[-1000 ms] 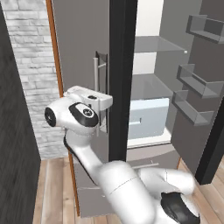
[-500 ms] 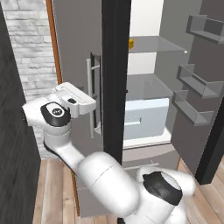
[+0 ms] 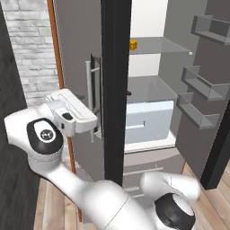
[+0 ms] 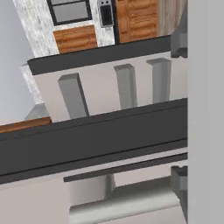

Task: Retrieve the sausage and cheese from the fridge and place them on the cutting board on the counter.

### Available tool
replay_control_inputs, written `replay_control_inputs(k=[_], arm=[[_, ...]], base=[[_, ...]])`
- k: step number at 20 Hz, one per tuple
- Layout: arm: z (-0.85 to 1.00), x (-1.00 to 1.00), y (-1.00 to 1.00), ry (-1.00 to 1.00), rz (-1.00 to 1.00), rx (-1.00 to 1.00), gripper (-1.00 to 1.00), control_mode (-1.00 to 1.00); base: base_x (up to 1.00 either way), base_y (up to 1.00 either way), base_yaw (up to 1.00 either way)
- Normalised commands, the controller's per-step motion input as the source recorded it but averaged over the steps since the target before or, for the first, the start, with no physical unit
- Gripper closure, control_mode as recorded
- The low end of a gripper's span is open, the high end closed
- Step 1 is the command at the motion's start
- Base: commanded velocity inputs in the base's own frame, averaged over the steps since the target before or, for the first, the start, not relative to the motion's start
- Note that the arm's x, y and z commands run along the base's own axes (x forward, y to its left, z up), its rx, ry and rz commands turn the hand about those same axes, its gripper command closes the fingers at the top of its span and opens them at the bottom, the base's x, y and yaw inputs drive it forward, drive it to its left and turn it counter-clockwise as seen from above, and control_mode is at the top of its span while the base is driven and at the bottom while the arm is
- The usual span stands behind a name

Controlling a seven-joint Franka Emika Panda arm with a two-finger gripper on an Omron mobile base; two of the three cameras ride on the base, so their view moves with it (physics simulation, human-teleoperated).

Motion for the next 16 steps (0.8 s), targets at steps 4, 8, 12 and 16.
replay_control_inputs(k=[4,8,12,16], arm=[[0.10,-0.92,-0.90,-0.10,0.13,0.29,-1.00,-1.00],[0.00,-0.70,-0.98,-0.20,0.19,0.40,-1.00,-1.00],[0.00,-0.76,-0.89,-0.15,0.26,0.42,-1.00,-1.00],[0.00,-0.35,-0.95,-0.04,0.40,0.41,-1.00,-1.00]], base=[[0.00,0.00,0.00],[0.00,0.00,0.00],[0.00,0.00,0.00],[0.00,0.00,0.00]])
